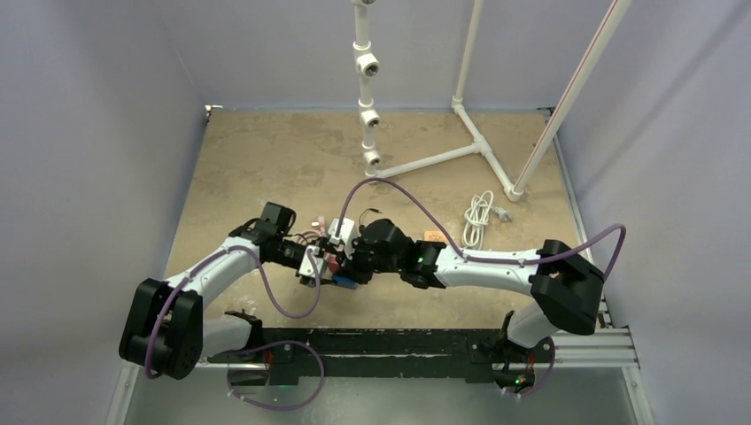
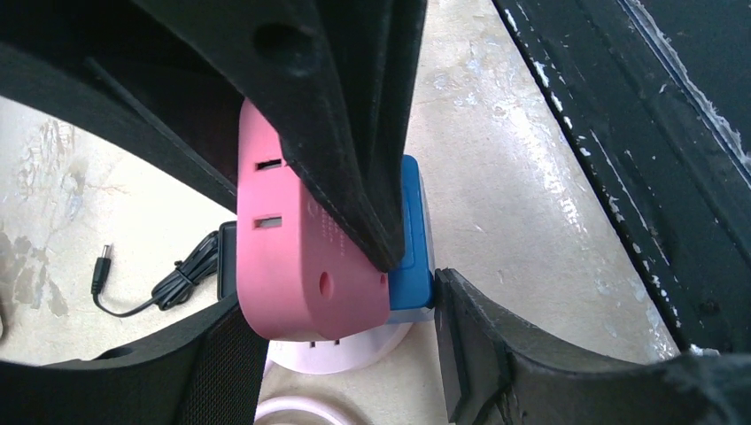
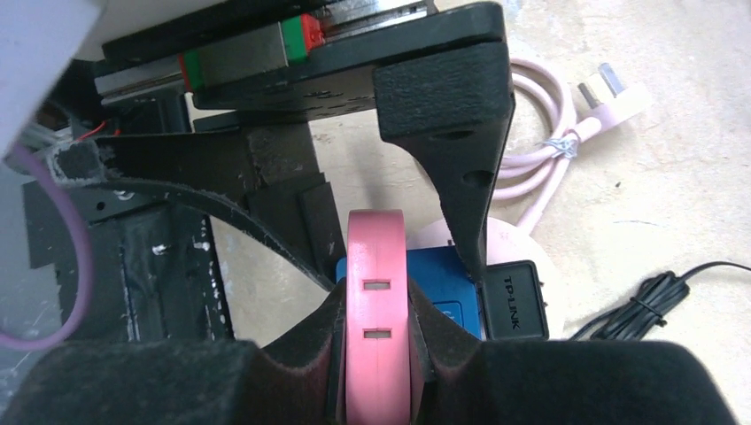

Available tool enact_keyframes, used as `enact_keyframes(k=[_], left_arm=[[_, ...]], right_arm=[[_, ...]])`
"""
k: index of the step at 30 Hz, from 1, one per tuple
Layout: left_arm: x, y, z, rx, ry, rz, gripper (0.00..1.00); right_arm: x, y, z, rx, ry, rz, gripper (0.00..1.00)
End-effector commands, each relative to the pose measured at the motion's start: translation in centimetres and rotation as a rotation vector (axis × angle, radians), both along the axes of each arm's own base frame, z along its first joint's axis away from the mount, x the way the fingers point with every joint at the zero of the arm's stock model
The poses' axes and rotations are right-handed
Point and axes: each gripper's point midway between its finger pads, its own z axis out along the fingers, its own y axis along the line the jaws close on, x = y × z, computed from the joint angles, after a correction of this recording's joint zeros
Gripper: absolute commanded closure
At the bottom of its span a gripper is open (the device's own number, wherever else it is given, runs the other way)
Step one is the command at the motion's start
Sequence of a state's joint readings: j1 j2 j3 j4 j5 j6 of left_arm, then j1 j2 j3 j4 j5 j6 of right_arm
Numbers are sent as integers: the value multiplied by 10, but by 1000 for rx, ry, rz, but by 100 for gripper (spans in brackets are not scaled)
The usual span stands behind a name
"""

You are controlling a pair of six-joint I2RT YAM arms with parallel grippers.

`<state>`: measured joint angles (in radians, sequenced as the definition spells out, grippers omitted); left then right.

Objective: Insert the plug
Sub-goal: Insert the plug into the socket.

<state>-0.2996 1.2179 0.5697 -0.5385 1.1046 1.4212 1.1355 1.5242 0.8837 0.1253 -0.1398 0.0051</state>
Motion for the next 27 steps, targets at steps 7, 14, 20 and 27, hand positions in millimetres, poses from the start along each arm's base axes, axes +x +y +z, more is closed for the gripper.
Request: enact_keyframes(k=[7,14,20,27], left_arm=[[22,11,-3,97,-135,-43,100],[18,14,-4,111,-114,-48,100],[15,13,-1,102,-114,-49,100],[11,13,0,97,-118,-69,100]], right_arm=[[-32,-33,-43,-95,238,103,100],[-20,-34,-46,-74,270,75,100],[-12,-36,-48,-59,283,12,100],[4,-40,-49,-47,284,-51,100]])
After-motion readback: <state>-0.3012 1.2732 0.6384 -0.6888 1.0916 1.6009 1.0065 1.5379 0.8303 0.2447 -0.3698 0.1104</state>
